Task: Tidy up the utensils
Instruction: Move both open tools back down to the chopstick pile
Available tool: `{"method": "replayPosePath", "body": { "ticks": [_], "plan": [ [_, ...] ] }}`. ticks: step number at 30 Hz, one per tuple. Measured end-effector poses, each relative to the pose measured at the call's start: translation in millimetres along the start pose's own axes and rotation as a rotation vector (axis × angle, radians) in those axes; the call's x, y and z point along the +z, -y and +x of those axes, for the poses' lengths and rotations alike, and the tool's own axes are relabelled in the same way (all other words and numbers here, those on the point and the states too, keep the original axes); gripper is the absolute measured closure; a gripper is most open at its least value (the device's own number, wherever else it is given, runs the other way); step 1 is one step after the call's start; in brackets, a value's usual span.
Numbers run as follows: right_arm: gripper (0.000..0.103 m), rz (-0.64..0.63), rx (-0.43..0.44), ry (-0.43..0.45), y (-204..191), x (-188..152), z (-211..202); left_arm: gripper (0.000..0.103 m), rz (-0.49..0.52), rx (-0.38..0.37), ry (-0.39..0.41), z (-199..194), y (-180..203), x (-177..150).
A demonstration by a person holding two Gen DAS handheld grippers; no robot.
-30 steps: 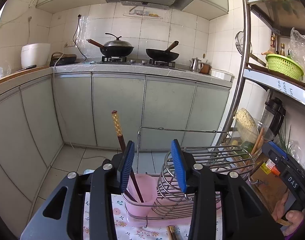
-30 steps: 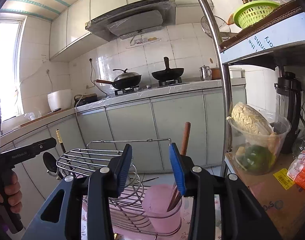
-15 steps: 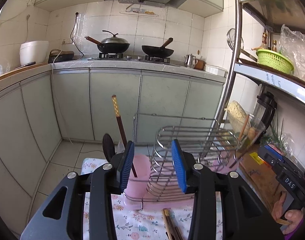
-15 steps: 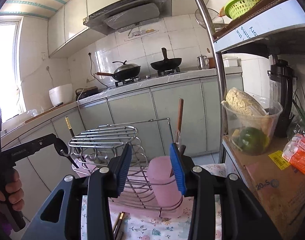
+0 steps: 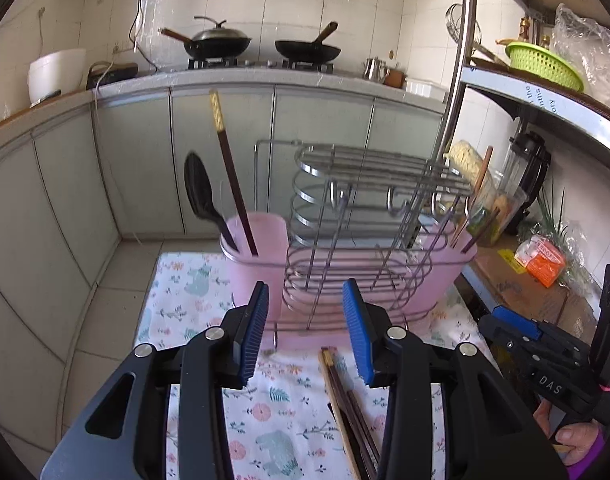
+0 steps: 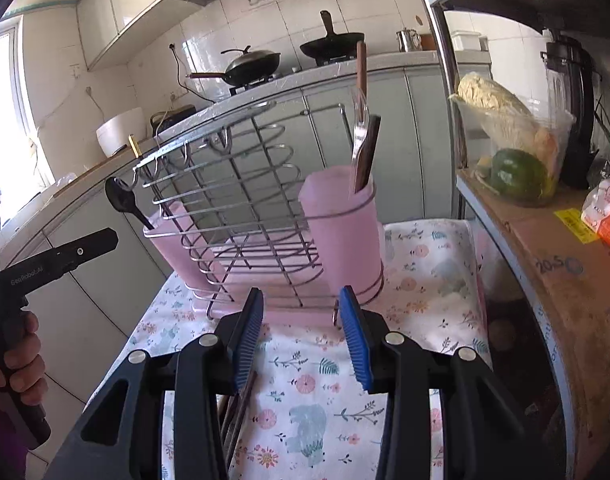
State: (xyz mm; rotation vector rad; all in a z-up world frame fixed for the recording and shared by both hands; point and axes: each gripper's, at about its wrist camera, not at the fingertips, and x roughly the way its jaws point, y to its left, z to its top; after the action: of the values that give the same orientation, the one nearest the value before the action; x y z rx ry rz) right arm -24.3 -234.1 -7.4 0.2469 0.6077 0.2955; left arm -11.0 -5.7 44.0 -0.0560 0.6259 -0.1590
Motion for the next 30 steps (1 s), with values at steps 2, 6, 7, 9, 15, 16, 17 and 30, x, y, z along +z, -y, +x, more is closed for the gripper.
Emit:
{"method": "replayPosePath", "body": {
  "ticks": [2,6,7,9,15,16,17,30],
  "plan": [
    [0.064,0.004,0.004,-0.021,0.2,-6.0,2.6,0.064,-0.022,-0.008,-0.035,5.5,-2.4,-6.3],
    [0.064,0.013,0.010,-0.056,0.6,-14.9,8.4,0.064,-0.035,-0.013,-0.085,13.3,-6.0,-19.7],
    [0.064,0.017,0.012,-0.063,1.2,-16.3,9.7,0.064,-0.034,-0.011,-0.093,14.1,-6.0,-23.0],
    [0.064,0.025,0.016,-0.076,2.5,-18.0,12.3,0.064,-0.035,-0.008,-0.107,16.0,-7.7,-27.6],
    [0.064,0.035,0.021,-0.099,4.3,-18.6,18.2,0.064,-0.061,0.000,-0.146,23.7,-15.7,-38.8],
    [0.064,0.035,0.021,-0.101,4.3,-18.6,18.6,0.064,-0.066,0.001,-0.153,25.1,-16.9,-40.0],
    [0.064,0.035,0.021,-0.103,4.2,-18.8,18.7,0.064,-0.070,0.001,-0.158,26.3,-17.8,-41.1],
    [0.064,0.059,0.026,-0.126,9.4,-22.2,23.7,0.064,-0.103,-0.010,-0.235,41.6,-22.8,-53.2]
  ]
}}
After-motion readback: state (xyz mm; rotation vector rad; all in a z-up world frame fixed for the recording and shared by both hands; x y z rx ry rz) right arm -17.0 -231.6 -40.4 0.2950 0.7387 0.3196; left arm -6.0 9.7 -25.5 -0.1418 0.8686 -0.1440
